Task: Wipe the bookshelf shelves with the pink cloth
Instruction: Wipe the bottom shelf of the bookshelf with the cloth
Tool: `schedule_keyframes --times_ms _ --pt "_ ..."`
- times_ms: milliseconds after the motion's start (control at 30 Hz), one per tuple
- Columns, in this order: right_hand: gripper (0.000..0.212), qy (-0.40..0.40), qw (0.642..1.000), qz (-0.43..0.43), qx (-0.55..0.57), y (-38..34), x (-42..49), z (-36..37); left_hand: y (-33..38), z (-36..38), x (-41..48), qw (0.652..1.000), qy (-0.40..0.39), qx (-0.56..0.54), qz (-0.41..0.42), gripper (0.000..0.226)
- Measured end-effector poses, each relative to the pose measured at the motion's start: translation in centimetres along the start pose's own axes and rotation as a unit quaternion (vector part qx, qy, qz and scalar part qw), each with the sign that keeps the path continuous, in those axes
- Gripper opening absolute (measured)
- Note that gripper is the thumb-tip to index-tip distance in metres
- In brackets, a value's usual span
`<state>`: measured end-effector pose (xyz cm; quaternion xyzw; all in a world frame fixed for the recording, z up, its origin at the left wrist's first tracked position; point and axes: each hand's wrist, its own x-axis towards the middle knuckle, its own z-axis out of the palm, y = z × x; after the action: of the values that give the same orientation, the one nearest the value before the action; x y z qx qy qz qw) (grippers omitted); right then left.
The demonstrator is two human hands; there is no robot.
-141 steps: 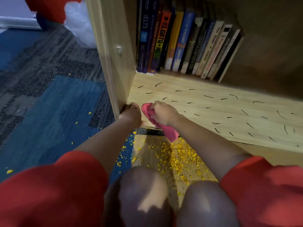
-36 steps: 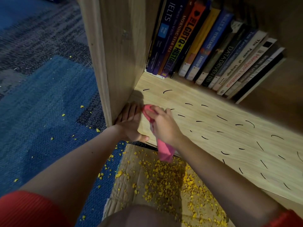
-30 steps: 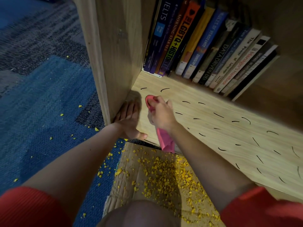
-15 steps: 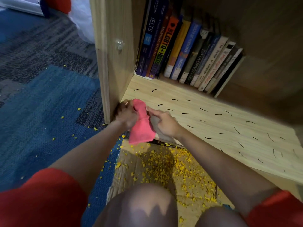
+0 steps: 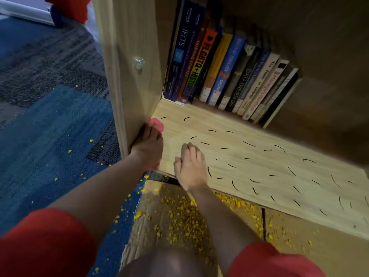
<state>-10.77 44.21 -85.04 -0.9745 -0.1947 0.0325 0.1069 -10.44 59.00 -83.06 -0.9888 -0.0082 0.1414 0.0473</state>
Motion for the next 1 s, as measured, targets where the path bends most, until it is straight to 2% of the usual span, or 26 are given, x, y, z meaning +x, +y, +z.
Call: schedule_keyframes --times_ms 100,167,200,300,333,433,533,567,600,667,700,767,900,933,1000 --pt "0.058 0.034 0.999 -0.011 -0.005 0.6 0.4 0.7 1.2 -0.1 1.5 0.999 0.017 0.029 -0.019 0.059" --pt "0.054 0.068 0.997 -0.009 -0.016 0.8 0.6 1.0 1.5 0.0 1.6 0.999 0.049 -0.010 -0.020 0.056" --pt "0.052 0.081 0.997 -0.012 -0.015 0.9 0.7 1.2 1.4 0.2 0.9 0.997 0.068 -0.036 0.001 0.055" --pt "0.046 0.088 0.995 -0.043 -0.025 2.0 1.1 1.2 0.4 0.9 -1.5 0.979 0.142 -0.107 0.101 0.071" --pt "0.046 0.090 0.994 -0.060 -0.027 2.6 1.4 1.1 -0.1 1.0 -1.3 0.977 0.163 -0.099 0.092 0.065" --pt "0.053 0.073 0.993 -0.090 -0.010 3.6 1.8 0.7 -0.2 0.3 2.2 0.990 0.128 -0.065 -0.006 0.042" --pt "0.057 0.064 0.994 -0.084 0.023 3.5 1.8 0.6 1.8 -0.3 4.1 0.986 0.137 -0.035 -0.085 0.049" --pt "0.058 0.068 0.994 -0.080 0.033 3.4 1.8 0.5 1.9 0.0 3.9 0.982 0.170 -0.023 -0.082 0.050" --pt "0.058 0.073 0.993 -0.079 0.043 3.5 1.7 0.5 1.9 0.3 3.3 0.979 0.185 -0.063 -0.061 0.049" --pt "0.058 0.082 0.992 -0.075 0.052 3.6 1.8 0.6 1.4 1.3 1.6 0.972 0.181 -0.151 -0.019 0.048" --pt "0.058 0.085 0.992 -0.071 0.052 3.7 1.8 0.6 1.0 1.3 1.1 0.971 0.180 -0.154 -0.023 0.049" --pt "0.058 0.085 0.993 -0.071 0.050 3.5 1.8 0.6 0.4 1.0 1.7 0.970 0.196 -0.130 -0.063 0.049" --pt "0.060 0.083 0.993 -0.073 0.048 3.6 1.8 0.6 1.9 -0.9 5.2 0.968 0.128 -0.168 -0.138 0.051" --pt "0.060 0.083 0.993 -0.074 0.050 3.6 1.8 0.6 2.0 -1.1 5.5 0.969 0.125 -0.174 -0.123 0.053" --pt "0.061 0.083 0.992 -0.073 0.056 3.6 1.8 0.6 1.4 -0.6 5.0 0.977 0.151 -0.146 -0.029 0.055"
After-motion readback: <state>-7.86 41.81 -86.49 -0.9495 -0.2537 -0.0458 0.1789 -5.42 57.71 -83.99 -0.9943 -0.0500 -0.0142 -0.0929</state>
